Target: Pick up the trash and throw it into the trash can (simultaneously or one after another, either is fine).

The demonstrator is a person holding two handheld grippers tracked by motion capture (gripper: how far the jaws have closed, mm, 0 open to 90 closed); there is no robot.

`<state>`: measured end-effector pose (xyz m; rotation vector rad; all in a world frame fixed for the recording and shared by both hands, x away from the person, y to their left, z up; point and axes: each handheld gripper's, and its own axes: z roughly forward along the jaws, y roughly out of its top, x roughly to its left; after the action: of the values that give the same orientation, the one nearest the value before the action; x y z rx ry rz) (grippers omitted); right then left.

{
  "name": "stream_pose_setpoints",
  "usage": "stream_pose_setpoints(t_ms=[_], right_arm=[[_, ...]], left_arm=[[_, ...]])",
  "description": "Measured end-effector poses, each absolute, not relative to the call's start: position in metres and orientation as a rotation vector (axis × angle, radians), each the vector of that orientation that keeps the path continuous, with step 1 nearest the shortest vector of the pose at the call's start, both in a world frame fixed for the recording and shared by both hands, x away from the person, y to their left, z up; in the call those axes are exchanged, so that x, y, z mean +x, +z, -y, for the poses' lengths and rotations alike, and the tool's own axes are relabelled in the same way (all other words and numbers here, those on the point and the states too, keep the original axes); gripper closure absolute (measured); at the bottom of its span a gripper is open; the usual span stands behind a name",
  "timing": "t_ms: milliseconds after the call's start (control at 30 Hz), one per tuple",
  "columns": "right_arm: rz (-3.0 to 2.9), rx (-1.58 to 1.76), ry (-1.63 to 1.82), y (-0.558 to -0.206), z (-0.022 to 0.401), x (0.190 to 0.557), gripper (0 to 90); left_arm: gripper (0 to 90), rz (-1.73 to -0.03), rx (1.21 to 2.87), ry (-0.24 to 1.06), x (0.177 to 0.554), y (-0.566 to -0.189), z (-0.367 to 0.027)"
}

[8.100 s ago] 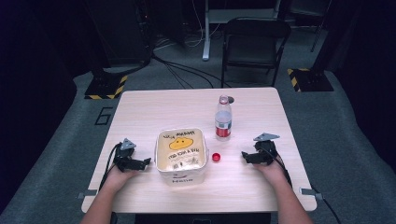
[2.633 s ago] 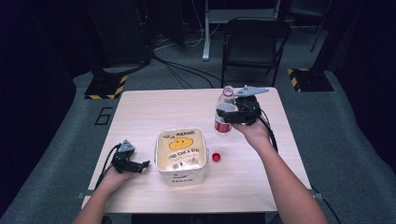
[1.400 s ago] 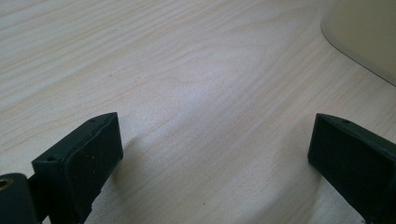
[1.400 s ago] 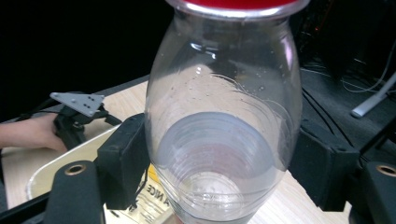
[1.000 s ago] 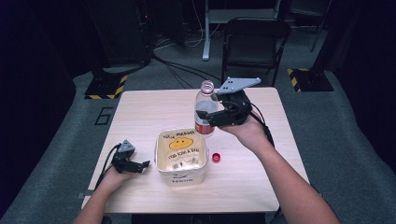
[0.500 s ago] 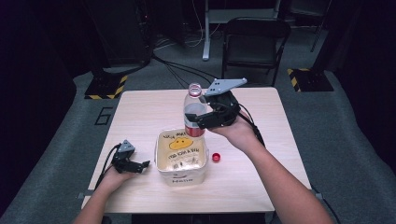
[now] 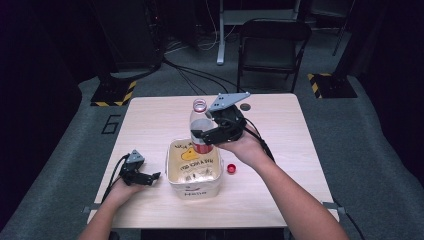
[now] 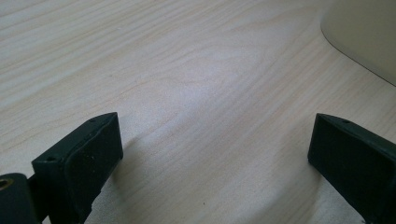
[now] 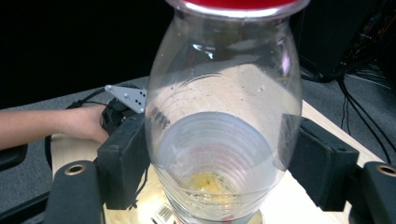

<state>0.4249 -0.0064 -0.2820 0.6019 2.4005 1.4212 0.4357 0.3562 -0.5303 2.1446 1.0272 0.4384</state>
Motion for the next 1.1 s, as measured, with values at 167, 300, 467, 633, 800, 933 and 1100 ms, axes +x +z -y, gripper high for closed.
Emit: stream_pose_setpoints(t_ms=[167,300,467,633,800,933,1100], right_arm=[[-2.409,0.609,1.414,-0.293,0.003,0.426,25.4],[-2.411,0.614,1.41,-0.302,0.002,0.427,25.4],[-2.422,0.621,1.398,-0.312,0.0,0.427,25.4],[-2.425,0.629,1.384,-0.32,-0.002,0.429,25.4],[-2.42,0.64,1.375,-0.327,-0.001,0.431,25.4],[-2.419,0.658,1.369,-0.334,-0.001,0.433,25.4],[-2.423,0.68,1.36,-0.341,-0.001,0.436,25.4]], left_arm=[[2.9,-1.028,2.141,0.437,0.436,-0.53,-0.356],[2.9,-1.029,2.14,0.439,0.436,-0.531,-0.356],[2.9,-1.029,2.143,0.437,0.436,-0.53,-0.356],[2.9,-1.027,2.148,0.437,0.436,-0.53,-0.356],[2.9,-1.029,2.143,0.435,0.436,-0.53,-0.356],[2.9,-1.027,2.143,0.44,0.436,-0.53,-0.356],[2.9,-1.026,2.148,0.435,0.436,-0.53,-0.356]])
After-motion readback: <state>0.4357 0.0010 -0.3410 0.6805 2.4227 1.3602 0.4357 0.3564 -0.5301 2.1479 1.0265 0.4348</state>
